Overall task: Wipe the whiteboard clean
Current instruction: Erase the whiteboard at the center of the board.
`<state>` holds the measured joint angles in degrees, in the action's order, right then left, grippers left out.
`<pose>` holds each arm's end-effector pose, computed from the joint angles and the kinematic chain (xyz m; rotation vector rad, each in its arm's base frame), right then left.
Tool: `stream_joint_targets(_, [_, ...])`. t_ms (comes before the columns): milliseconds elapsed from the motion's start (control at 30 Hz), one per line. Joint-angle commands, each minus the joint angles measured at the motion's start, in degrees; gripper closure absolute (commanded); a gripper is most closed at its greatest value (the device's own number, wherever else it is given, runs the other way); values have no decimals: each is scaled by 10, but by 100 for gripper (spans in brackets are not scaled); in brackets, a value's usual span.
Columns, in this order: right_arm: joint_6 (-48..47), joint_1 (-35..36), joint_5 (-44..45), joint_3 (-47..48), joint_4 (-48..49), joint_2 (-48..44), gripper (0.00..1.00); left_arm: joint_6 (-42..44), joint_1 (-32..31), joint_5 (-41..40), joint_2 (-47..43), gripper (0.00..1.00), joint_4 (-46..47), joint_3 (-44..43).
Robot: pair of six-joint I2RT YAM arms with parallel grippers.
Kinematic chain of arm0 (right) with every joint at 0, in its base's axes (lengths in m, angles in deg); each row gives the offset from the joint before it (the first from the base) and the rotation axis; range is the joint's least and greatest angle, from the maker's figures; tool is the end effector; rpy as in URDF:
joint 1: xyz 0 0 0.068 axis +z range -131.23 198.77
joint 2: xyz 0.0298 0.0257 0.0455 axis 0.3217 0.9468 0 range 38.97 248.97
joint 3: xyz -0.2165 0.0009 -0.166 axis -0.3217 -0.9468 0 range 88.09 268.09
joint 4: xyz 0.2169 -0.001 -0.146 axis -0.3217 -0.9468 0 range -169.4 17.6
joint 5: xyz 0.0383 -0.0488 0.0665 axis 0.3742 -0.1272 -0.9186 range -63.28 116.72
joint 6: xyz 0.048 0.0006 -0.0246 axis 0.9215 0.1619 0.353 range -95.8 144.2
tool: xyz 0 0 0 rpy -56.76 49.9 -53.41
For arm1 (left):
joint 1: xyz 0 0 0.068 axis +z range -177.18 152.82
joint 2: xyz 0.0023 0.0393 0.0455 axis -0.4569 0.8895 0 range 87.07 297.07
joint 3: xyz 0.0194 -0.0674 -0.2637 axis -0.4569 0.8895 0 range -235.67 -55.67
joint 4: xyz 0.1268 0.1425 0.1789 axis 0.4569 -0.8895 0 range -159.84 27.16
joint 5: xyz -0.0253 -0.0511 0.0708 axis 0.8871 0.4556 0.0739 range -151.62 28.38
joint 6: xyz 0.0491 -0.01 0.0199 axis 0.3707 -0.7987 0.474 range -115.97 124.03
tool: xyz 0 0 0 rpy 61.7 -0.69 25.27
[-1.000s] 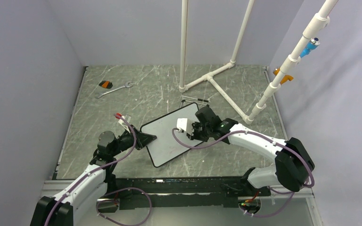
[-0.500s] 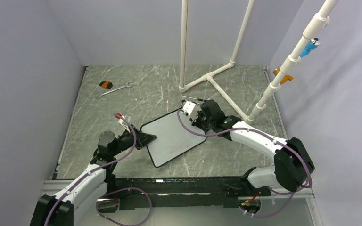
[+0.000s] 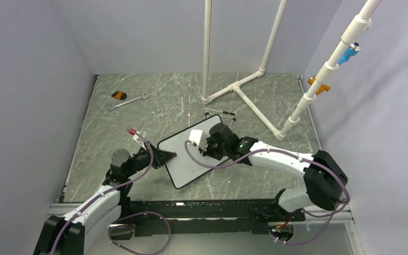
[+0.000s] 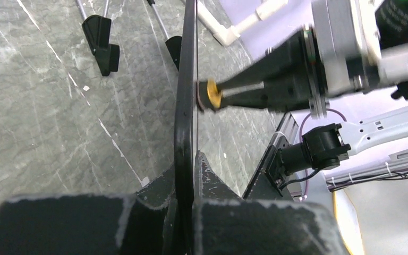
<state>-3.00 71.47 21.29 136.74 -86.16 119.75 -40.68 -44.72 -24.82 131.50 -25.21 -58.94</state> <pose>0.1750 0.2354 0.2160 -1.5706 1.8032 0.3245 0.1441 -0.0679 0.1760 0.1186 1.7972 -1.3248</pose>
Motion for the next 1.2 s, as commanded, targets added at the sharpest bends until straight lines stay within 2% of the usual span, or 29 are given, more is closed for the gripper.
stream_joint_targets(0, [42,-80,91,12,77,-28,100,-8,-6,38,7,100,70,2])
stream_joint_targets(200, [51,-110,92,2,90,-35,100,-27,-6,47,31,100,116,6])
stream_joint_targets(367, [5,-68,-80,7,17,-41,100,-42,-6,43,37,100,144,16])
stream_joint_targets(467, [-3,-38,-102,9,7,-27,100,-46,-6,41,35,100,145,18])
stream_joint_targets(567, [12,-20,-71,10,26,-17,100,-49,-6,38,32,100,147,20])
stream_joint_targets(633, [38,-25,-8,12,55,-13,100,-49,-6,38,33,100,146,20])
stream_joint_targets(700, [66,-50,45,10,86,-20,100,-50,-6,39,36,100,151,19])
stream_joint_targets(833, [91,-98,91,0,117,-37,100,-54,-5,46,52,100,167,17])
stream_joint_targets(1000, [58,-107,49,1,92,-36,100,-62,-6,52,61,100,186,19])
stream_joint_targets(1167, [-9,-127,-6,5,8,-24,100,-50,-6,42,10,100,135,22])
